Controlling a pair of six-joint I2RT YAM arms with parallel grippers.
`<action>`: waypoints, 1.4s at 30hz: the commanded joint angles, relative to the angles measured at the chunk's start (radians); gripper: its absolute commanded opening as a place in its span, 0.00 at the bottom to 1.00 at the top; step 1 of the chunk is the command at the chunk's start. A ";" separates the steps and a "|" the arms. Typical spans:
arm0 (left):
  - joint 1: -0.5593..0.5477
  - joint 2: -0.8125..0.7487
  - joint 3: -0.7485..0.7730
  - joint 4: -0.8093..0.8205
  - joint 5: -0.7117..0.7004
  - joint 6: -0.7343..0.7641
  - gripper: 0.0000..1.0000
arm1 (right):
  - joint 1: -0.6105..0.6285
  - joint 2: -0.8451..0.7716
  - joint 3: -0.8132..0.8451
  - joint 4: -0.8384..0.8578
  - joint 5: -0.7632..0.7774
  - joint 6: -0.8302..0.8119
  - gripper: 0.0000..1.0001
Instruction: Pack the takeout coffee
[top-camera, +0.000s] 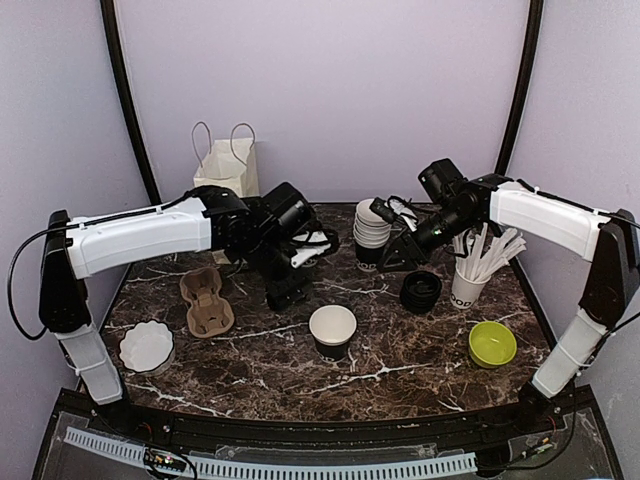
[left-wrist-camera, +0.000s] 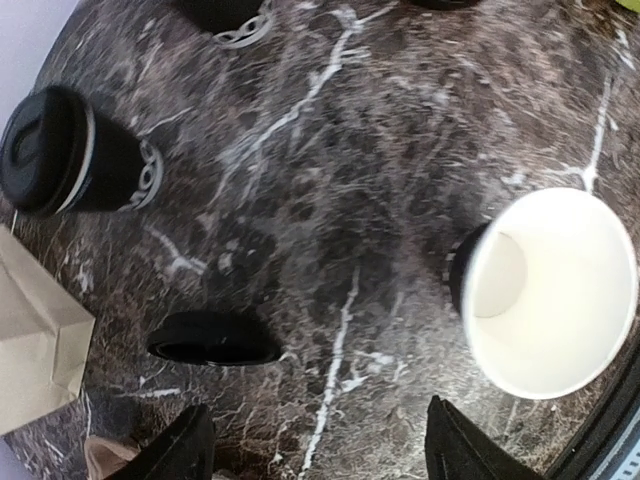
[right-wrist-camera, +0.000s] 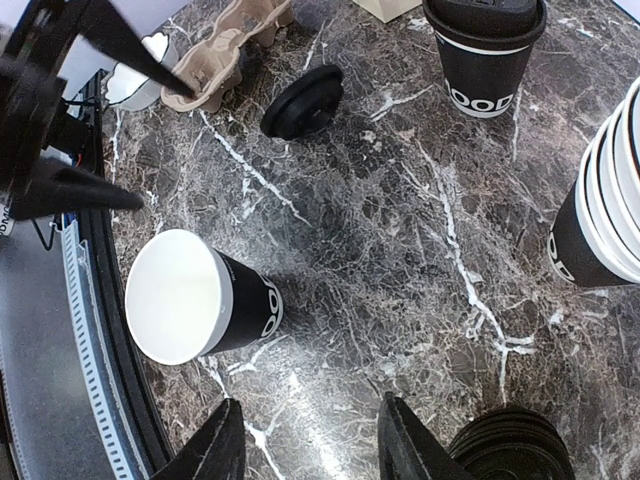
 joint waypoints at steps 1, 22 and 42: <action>0.103 -0.081 -0.076 0.096 0.004 -0.122 0.75 | -0.002 0.007 0.017 0.001 -0.015 -0.016 0.45; 0.248 0.171 -0.109 0.252 0.112 -0.152 0.75 | 0.002 0.040 0.034 -0.025 -0.023 -0.066 0.42; 0.270 0.255 -0.151 0.315 0.040 -0.076 0.58 | 0.013 0.071 0.053 -0.041 -0.030 -0.067 0.41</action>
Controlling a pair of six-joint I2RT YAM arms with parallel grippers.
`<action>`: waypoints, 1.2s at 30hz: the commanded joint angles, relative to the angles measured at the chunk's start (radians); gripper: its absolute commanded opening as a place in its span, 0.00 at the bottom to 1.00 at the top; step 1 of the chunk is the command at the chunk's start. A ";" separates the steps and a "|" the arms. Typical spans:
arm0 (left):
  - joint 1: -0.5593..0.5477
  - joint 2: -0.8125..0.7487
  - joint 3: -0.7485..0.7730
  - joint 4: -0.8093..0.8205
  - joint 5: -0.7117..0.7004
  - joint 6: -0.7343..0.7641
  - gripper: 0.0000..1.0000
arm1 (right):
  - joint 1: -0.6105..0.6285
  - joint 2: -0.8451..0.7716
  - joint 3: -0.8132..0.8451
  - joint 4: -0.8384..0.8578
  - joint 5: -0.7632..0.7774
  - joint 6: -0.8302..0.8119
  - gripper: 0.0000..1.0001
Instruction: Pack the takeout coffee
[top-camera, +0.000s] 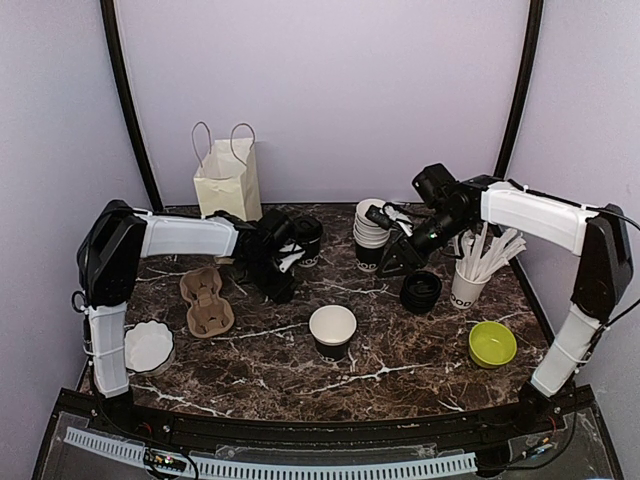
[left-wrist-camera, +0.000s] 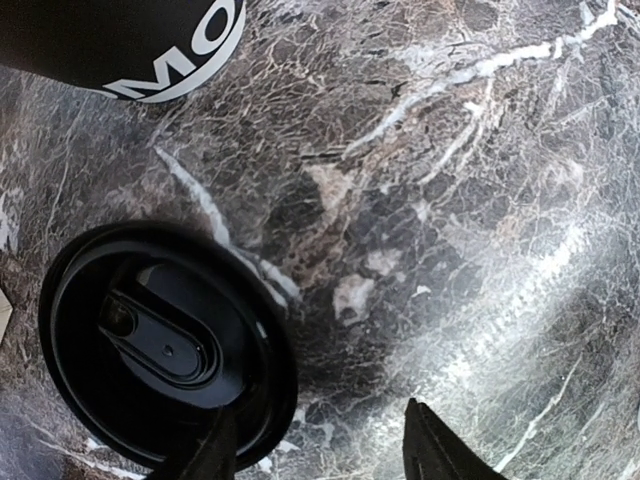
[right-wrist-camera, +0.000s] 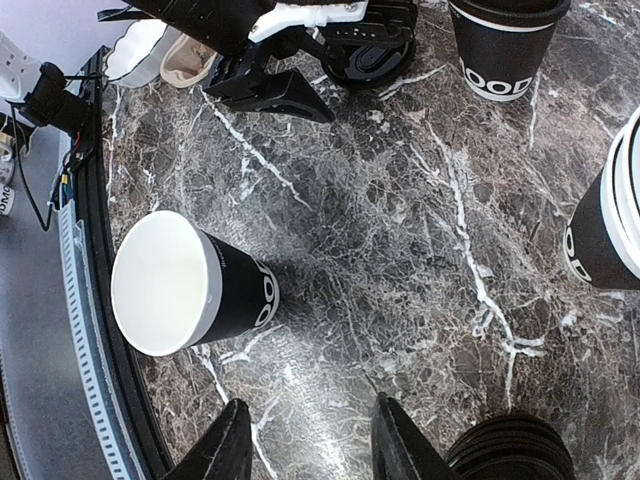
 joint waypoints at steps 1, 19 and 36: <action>0.002 0.000 -0.016 0.018 -0.046 0.045 0.56 | 0.009 0.015 0.030 -0.004 -0.021 -0.008 0.41; 0.002 0.034 0.034 -0.036 -0.115 0.077 0.24 | 0.025 0.013 0.033 -0.013 -0.014 -0.013 0.39; 0.002 -0.318 0.159 -0.010 0.331 -0.054 0.13 | -0.034 -0.005 0.261 -0.036 -0.090 0.007 0.40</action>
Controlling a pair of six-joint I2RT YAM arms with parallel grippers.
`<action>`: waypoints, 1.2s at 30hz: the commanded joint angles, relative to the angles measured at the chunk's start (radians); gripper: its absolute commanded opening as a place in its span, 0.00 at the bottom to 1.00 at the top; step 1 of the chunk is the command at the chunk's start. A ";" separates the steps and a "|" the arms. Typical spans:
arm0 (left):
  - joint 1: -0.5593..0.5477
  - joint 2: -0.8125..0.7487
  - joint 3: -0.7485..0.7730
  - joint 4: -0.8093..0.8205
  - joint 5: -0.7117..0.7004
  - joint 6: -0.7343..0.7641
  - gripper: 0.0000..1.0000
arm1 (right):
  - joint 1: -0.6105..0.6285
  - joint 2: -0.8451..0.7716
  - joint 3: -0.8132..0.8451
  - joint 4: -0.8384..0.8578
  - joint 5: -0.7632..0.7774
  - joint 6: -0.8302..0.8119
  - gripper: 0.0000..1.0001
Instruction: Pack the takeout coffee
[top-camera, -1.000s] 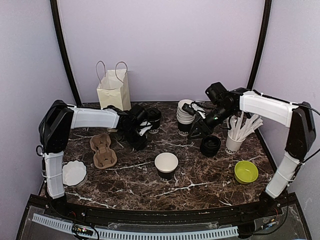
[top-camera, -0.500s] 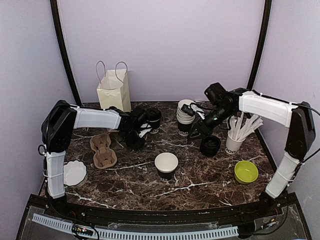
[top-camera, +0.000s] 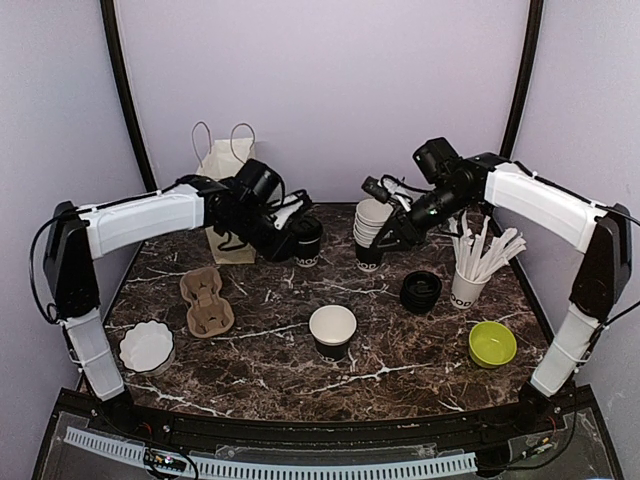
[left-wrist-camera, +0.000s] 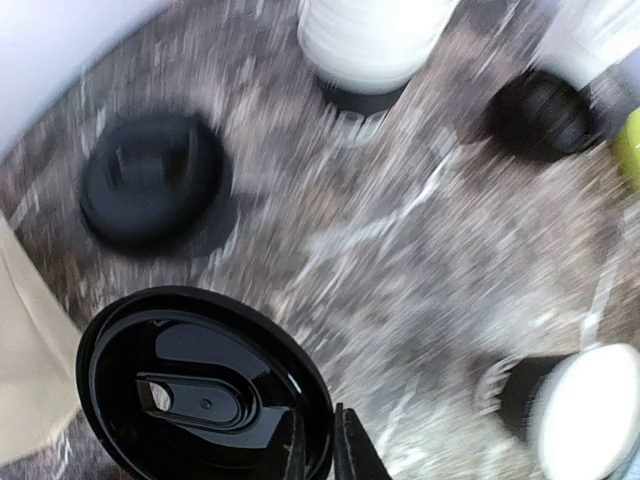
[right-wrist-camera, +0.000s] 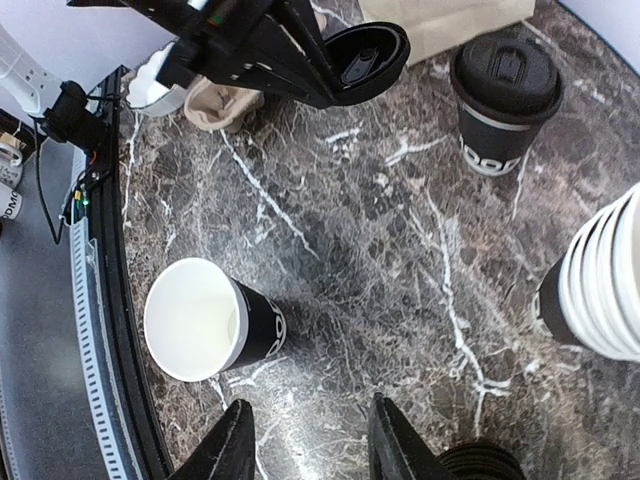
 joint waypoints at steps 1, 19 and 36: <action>0.002 -0.149 0.058 0.079 0.242 -0.097 0.13 | -0.057 -0.017 0.118 0.044 -0.106 0.054 0.42; 0.002 -0.281 -0.166 0.915 0.598 -0.507 0.14 | -0.078 0.085 0.217 0.496 -0.511 0.599 0.78; 0.003 -0.249 -0.198 1.070 0.631 -0.622 0.15 | -0.024 0.129 0.230 0.646 -0.567 0.775 0.94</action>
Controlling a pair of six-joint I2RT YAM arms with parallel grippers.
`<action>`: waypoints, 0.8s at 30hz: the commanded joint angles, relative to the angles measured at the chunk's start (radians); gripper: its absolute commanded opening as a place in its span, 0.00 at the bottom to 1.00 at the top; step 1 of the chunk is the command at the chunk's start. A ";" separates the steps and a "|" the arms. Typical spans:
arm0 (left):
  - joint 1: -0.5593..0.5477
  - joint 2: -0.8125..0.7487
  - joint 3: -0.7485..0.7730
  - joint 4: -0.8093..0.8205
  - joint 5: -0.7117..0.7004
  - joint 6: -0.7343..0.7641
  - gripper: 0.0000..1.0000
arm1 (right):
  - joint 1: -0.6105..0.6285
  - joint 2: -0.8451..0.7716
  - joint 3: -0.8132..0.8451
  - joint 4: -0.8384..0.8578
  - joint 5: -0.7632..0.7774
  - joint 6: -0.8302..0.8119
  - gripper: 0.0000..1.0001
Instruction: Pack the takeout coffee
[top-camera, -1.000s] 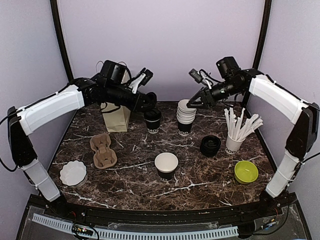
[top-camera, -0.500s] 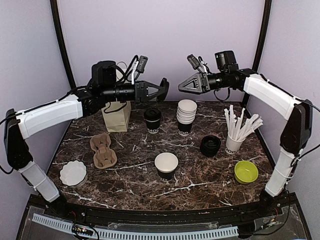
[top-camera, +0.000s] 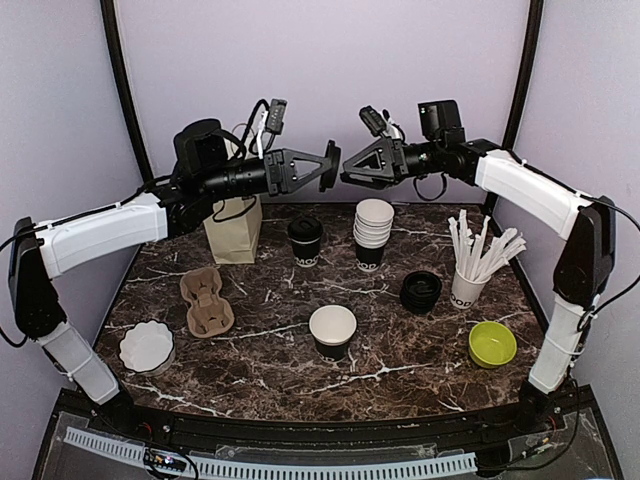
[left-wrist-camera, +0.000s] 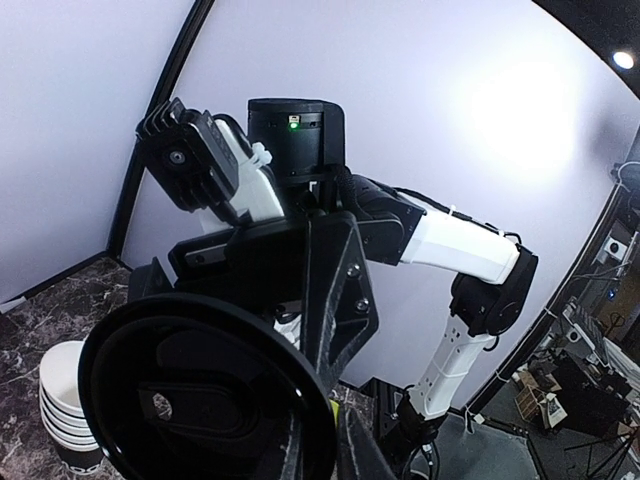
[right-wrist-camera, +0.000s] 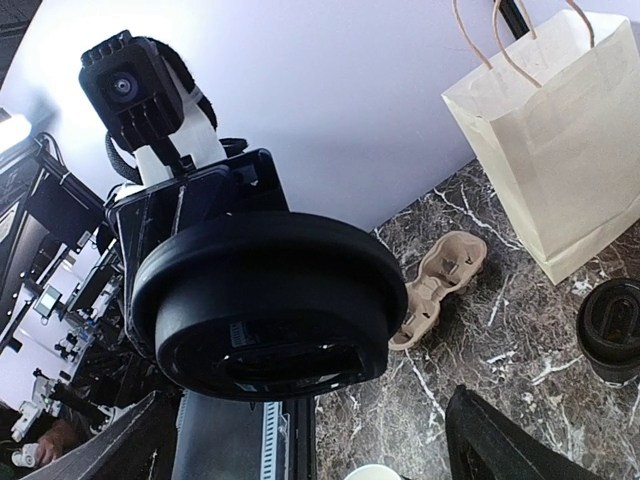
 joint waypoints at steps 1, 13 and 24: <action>0.003 0.007 -0.011 0.067 0.032 -0.029 0.15 | 0.013 0.010 0.023 0.103 -0.048 0.073 0.94; 0.003 0.024 -0.012 0.088 0.047 -0.053 0.16 | 0.024 0.020 0.015 0.186 -0.063 0.149 0.93; 0.003 0.029 -0.020 0.091 0.048 -0.052 0.17 | 0.025 0.032 -0.043 0.346 -0.097 0.278 0.69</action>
